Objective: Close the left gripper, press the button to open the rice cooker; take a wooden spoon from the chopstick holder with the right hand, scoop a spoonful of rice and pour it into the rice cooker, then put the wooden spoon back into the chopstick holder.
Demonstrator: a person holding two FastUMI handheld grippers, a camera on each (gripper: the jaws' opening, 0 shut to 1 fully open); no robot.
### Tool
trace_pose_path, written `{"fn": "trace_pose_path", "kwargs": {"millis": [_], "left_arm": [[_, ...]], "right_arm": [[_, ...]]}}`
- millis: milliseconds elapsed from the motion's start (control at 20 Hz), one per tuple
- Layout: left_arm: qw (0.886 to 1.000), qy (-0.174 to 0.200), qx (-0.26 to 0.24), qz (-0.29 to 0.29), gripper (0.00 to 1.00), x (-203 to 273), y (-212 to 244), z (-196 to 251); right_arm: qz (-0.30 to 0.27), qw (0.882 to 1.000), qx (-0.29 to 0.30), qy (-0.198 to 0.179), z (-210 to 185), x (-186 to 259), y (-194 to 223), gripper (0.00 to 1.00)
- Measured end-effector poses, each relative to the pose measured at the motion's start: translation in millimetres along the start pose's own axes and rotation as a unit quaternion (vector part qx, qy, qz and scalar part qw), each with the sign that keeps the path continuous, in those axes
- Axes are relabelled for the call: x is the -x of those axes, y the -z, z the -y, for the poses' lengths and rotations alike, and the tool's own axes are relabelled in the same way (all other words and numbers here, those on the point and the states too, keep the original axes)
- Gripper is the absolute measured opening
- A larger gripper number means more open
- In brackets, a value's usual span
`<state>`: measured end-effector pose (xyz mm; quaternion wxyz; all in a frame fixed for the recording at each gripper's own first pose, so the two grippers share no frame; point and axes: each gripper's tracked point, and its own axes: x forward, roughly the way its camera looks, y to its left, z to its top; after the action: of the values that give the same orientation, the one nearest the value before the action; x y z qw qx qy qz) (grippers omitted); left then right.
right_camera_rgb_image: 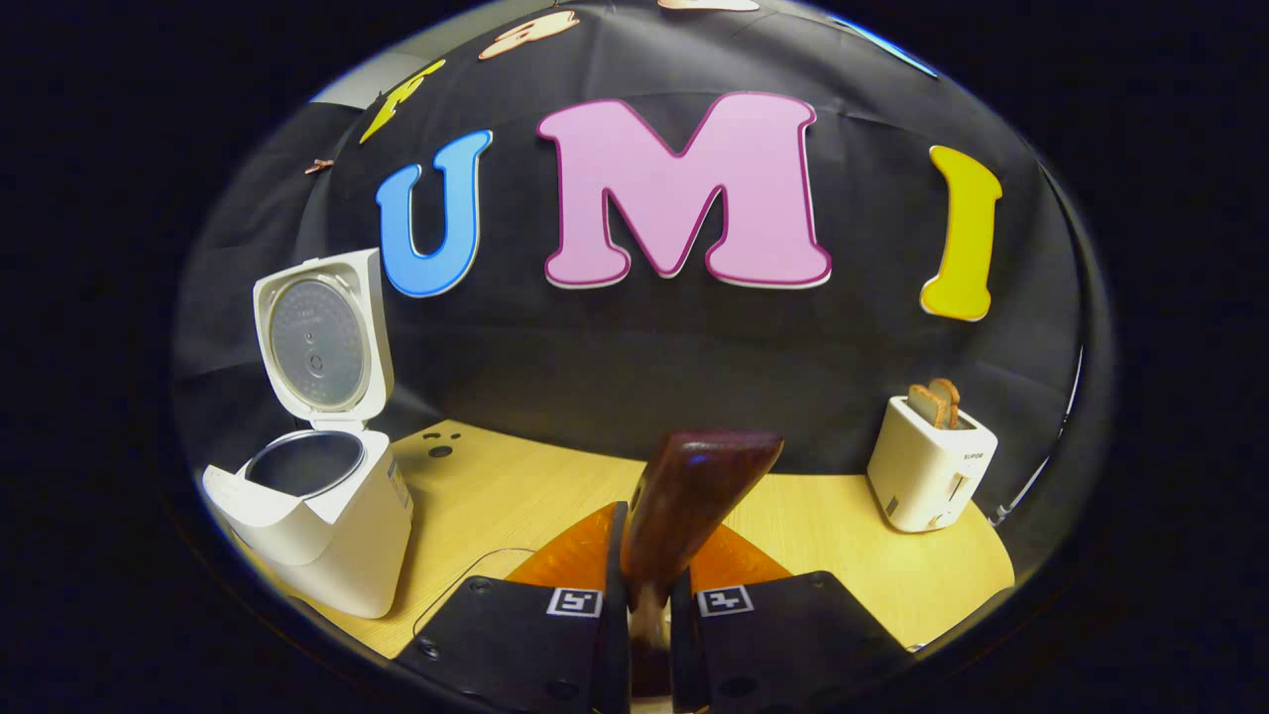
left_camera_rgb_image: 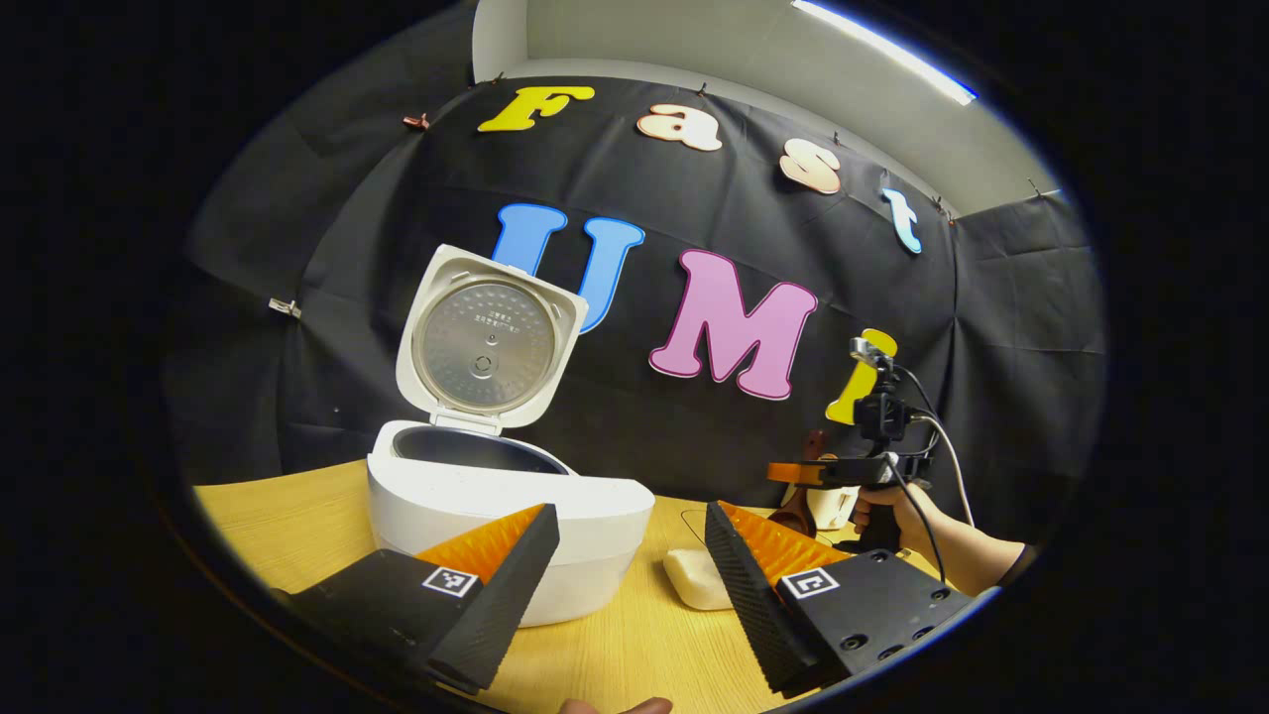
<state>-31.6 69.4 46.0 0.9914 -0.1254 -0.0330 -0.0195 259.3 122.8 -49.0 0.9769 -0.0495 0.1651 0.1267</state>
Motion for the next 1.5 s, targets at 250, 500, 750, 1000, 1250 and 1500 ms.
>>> {"fn": "trace_pose_path", "kwargs": {"millis": [250, 500, 750, 1000, 1250, 1500], "left_arm": [[1.0, -0.011, 0.018, -0.016, 0.95, 5.4, 13.2, -18.7], [0.999, -0.028, 0.026, -0.016, 0.95, 14.0, 14.8, -37.7], [0.999, -0.028, 0.023, -0.021, 0.95, 19.4, 17.6, -39.8], [0.999, -0.027, 0.016, -0.022, 0.95, 20.6, 18.0, -37.4], [0.999, -0.026, 0.009, -0.023, 0.95, 20.5, 17.3, -33.4], [0.999, -0.034, 0.001, -0.024, 0.95, 19.8, 19.6, -33.0]], "right_arm": [[-0.047, 0.998, 0.031, -0.021, -45.6, -9.0, 41.9, 0.2], [-0.062, 0.997, 0.028, -0.045, -84.8, -11.5, 54.5, 0.2], [-0.057, 0.997, -0.019, -0.054, -99.3, -9.8, 50.0, 0.2], [-0.054, 0.993, -0.087, -0.058, -94.0, -5.5, 44.8, 0.2], [-0.046, 0.985, -0.156, -0.059, -80.0, 1.2, 42.5, 0.2], [-0.031, 0.981, -0.182, -0.054, -67.6, 7.8, 33.9, 0.2]]}}
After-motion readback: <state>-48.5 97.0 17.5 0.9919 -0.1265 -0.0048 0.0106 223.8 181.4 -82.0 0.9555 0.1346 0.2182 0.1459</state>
